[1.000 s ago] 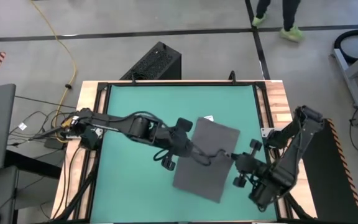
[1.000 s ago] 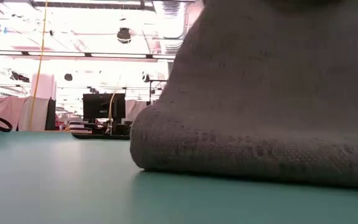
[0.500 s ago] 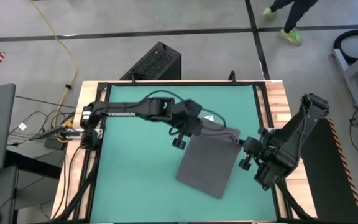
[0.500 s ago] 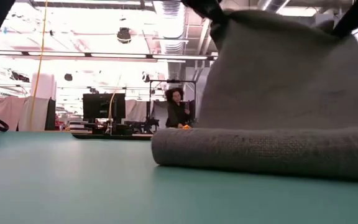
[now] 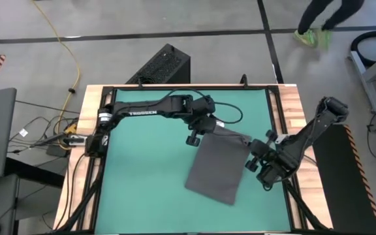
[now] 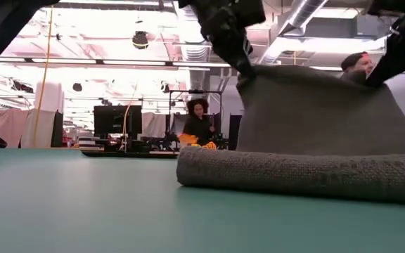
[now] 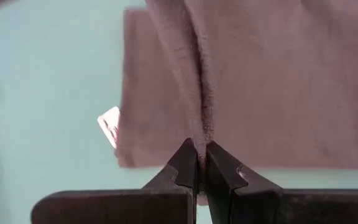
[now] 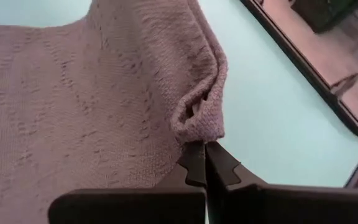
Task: Roll towel
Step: Roll the gray towel
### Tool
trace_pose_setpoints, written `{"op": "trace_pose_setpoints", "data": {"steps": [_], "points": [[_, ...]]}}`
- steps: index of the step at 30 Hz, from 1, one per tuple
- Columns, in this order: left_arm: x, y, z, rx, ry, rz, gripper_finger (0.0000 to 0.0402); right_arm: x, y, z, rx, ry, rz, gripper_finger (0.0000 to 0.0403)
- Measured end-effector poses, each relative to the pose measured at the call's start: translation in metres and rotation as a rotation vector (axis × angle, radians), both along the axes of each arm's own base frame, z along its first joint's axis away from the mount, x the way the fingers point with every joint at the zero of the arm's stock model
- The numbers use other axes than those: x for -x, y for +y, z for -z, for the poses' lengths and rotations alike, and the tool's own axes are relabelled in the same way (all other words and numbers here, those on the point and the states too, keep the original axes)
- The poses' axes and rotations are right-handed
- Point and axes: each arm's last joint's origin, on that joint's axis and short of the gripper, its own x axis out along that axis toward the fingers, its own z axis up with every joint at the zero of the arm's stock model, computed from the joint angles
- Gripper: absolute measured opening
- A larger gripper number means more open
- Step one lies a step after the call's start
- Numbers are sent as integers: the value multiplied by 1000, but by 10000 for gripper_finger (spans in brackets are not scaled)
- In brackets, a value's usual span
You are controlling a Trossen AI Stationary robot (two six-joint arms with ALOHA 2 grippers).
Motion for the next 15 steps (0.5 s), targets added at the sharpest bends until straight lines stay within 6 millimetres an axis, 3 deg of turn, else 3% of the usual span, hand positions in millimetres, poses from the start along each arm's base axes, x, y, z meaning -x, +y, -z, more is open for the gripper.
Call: {"op": "trace_pose_setpoints", "data": {"steps": [7,15], "points": [[-5,10,10,8,13,-20,0,-6,-9,23,-27,46,34,7],[-11,29,30,39,35,-48,0,-11,-16,28,-43,91,56,10]]}}
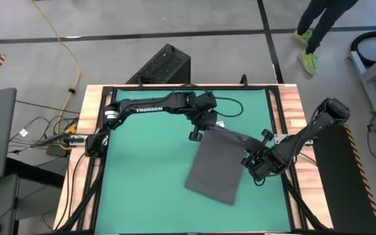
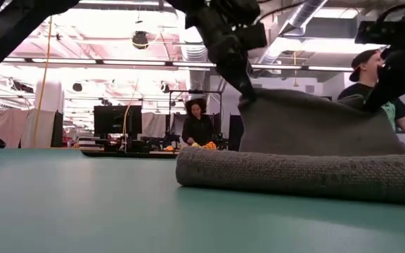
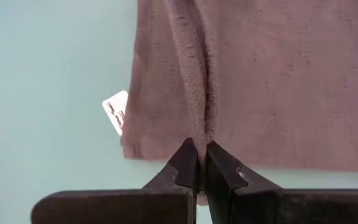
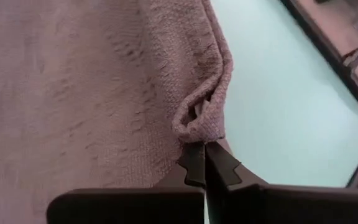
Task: Roll towel
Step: Roll the gray towel
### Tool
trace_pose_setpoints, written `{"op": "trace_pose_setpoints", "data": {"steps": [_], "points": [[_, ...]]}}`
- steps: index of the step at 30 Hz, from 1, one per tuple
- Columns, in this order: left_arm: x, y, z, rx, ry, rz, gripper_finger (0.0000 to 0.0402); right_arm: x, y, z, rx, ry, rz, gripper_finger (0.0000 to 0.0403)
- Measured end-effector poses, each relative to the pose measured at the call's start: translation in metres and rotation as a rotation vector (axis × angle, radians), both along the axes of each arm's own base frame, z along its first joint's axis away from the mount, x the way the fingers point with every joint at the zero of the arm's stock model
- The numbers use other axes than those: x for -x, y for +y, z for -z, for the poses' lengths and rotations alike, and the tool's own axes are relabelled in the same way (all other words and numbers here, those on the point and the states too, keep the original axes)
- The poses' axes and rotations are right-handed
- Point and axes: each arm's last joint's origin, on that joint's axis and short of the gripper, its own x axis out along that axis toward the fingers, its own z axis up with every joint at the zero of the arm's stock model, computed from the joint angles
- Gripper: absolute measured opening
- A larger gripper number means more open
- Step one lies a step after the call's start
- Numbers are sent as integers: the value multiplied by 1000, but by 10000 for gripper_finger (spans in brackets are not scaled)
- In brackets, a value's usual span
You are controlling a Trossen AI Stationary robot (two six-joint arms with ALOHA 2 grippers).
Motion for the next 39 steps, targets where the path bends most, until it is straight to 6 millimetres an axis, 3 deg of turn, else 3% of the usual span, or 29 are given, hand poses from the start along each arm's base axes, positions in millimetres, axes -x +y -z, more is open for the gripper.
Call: {"op": "trace_pose_setpoints", "data": {"steps": [6,12,25,30,35,39], "points": [[-10,5,17,-4,-2,-20,0,-2,-6,3,-39,33,40,17],[-11,8,29,-92,59,-50,7,-1,-11,13,-35,34,77,56],[-6,29,28,-73,54,-116,115,-3,-22,16,-23,44,134,129],[0,30,30,78,85,-101,131,-6,-12,15,-3,-12,46,137],[-1,-1,30,371,101,80,132,-5,18,12,37,-124,-188,133],[-7,-52,28,455,106,249,132,4,48,10,-31,-201,-365,133]]}}
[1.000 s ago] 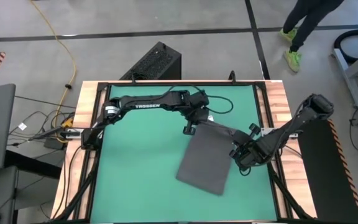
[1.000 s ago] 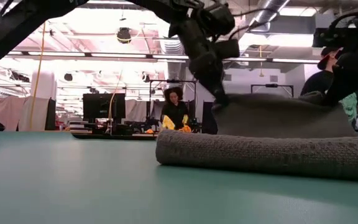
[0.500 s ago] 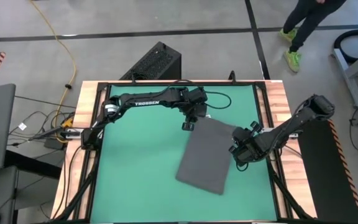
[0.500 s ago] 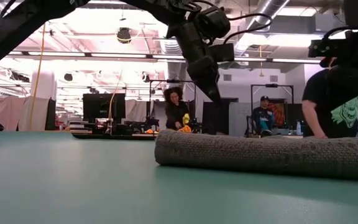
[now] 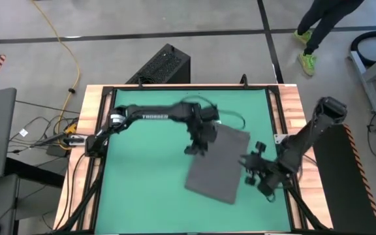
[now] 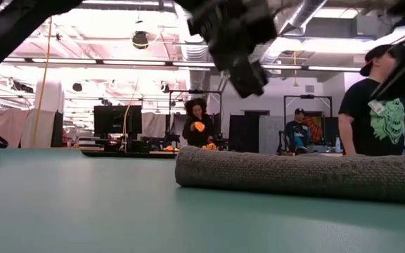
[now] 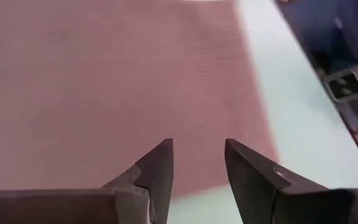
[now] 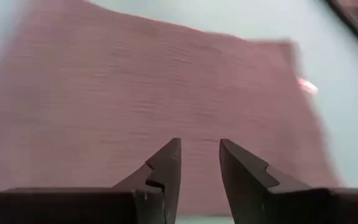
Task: Roll towel
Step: Roll the gray towel
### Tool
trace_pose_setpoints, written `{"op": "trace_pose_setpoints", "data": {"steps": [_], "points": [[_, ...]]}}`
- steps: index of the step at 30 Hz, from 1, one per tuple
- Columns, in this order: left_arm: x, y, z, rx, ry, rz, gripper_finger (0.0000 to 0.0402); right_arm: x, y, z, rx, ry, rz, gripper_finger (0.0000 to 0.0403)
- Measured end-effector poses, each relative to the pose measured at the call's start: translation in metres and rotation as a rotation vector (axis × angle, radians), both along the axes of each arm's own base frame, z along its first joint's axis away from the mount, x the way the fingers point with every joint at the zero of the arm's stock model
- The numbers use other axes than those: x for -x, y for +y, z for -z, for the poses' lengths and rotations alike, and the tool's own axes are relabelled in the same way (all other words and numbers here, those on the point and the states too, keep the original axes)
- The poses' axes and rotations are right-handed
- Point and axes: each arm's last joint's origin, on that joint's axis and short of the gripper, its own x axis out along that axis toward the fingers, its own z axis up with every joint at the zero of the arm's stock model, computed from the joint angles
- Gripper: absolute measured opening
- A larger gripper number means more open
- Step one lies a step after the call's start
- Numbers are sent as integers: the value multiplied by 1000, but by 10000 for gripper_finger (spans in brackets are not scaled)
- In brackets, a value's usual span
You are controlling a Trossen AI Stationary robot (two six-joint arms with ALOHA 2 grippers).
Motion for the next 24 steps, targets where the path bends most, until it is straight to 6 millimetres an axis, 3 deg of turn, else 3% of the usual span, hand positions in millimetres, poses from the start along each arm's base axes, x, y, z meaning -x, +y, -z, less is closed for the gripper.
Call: {"op": "trace_pose_setpoints", "data": {"steps": [5,10,13,15,19,22,24], "points": [[-1,-91,-6,-16,-29,200,133,9,41,-11,-117,-145,-250,133],[15,-180,-25,-42,-66,316,133,16,69,-28,-248,-299,-401,133],[36,-229,-55,-43,-179,349,133,21,80,-39,-304,-384,-473,133],[56,-254,-90,-59,-318,337,133,23,86,-48,-293,-450,-534,133],[115,-280,-171,-165,-657,237,132,25,86,-80,-230,-627,-624,133],[164,-279,-222,-258,-835,58,132,31,75,-111,-213,-744,-738,133],[192,-273,-245,-279,-890,-38,132,35,64,-132,-246,-816,-854,132]]}}
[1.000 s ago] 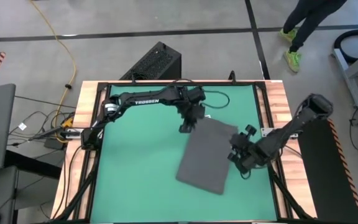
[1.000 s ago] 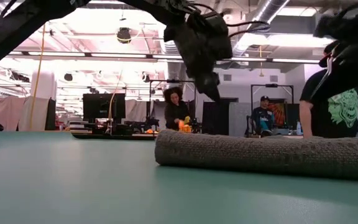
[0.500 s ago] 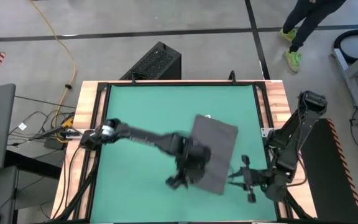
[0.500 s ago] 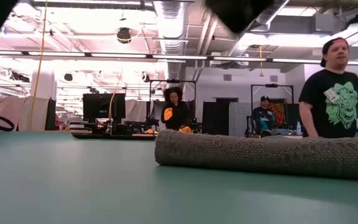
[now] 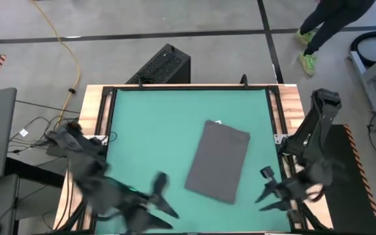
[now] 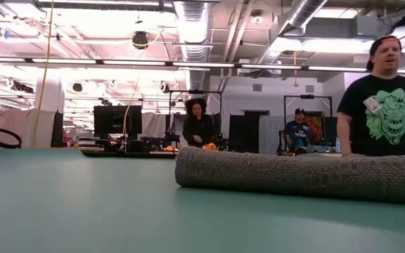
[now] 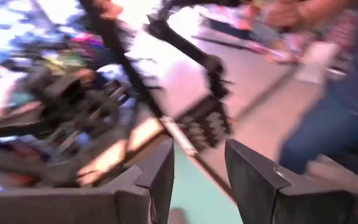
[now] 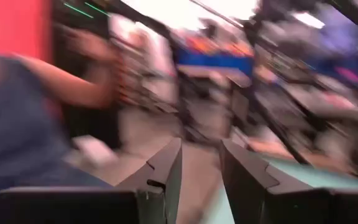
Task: Roll towel
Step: Roll the gray towel
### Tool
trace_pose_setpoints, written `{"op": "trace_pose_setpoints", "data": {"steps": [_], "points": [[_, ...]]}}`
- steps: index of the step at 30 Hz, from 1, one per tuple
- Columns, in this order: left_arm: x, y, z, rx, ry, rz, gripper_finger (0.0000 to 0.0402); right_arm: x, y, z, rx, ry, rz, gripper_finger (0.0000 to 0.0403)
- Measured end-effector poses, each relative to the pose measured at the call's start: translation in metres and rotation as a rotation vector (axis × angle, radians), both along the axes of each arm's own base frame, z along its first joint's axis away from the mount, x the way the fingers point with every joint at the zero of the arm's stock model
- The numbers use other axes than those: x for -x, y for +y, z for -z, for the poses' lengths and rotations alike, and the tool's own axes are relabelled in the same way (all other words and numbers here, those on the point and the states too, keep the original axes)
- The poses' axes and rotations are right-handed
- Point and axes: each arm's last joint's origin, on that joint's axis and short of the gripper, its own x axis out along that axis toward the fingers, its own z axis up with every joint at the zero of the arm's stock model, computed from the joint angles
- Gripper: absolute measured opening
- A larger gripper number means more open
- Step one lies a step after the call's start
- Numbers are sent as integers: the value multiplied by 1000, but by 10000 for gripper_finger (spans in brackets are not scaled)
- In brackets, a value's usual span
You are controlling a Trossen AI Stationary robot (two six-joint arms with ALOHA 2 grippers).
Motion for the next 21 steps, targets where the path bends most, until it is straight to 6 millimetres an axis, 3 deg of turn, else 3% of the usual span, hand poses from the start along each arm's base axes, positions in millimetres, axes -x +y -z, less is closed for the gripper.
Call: {"op": "trace_pose_setpoints", "data": {"steps": [4,7,12,17,21], "points": [[40,17,-24,-1,-31,-116,132,7,-33,-32,20,-131,-173,132],[60,41,-36,7,-32,-220,132,12,-65,-42,42,-117,-88,132],[93,99,-51,102,22,-327,132,32,-110,-45,50,-97,-15,132],[123,136,-41,170,31,-368,132,57,-146,-46,-9,-115,-3,132],[147,157,-12,225,-11,-442,132,66,-159,-46,-42,-113,27,132]]}}
